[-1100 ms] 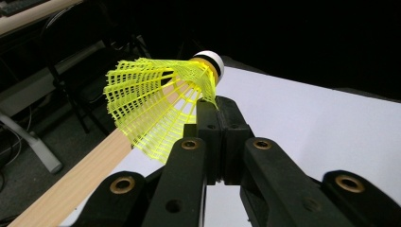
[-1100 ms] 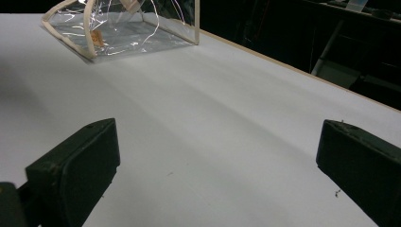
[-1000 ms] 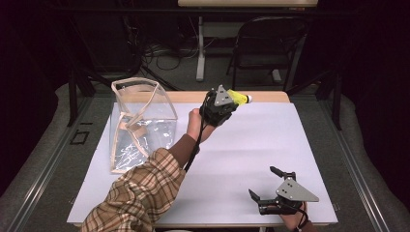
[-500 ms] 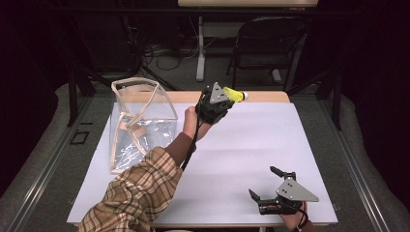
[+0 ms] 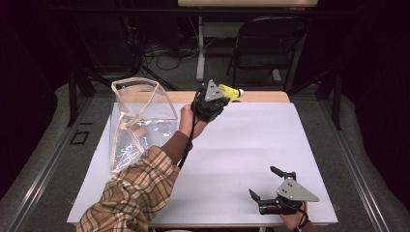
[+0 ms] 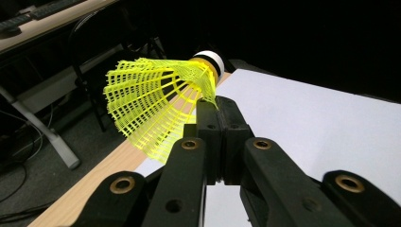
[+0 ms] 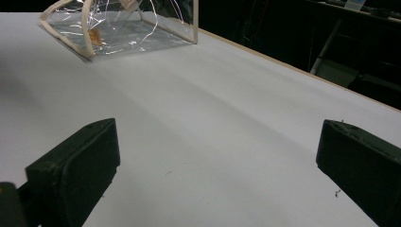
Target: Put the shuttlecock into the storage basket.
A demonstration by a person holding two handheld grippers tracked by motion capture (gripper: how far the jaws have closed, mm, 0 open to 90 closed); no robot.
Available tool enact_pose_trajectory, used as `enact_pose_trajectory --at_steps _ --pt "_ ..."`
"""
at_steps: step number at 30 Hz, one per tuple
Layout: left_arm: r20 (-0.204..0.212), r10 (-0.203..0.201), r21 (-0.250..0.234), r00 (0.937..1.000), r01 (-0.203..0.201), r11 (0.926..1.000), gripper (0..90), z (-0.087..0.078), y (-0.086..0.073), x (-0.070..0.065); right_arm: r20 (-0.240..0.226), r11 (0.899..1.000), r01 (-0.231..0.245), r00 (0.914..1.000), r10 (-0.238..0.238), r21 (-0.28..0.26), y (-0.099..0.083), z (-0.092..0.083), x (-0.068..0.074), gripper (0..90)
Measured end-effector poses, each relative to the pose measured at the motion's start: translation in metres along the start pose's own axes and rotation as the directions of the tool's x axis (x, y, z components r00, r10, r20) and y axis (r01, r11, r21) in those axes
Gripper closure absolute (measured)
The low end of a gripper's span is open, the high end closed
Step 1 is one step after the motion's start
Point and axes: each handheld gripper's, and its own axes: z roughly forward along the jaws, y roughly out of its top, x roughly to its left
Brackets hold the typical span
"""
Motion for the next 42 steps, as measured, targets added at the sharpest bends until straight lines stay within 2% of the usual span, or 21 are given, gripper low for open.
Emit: enact_pose_trajectory --at_steps 20,42 --pt "-0.031 -0.003 -0.003 0.9995 0.003 1.0 89.8 -0.009 0.0 0.01 0.001 1.0 0.001 1.0 -0.001 0.001 0.0 0.0 0.0 0.0" --pt "-0.078 -0.021 -0.012 0.9967 0.02 0.9997 89.8 -0.024 -0.004 0.029 0.003 1.0 0.001 1.0 -0.001 0.001 0.0 0.0 0.0 0.0"
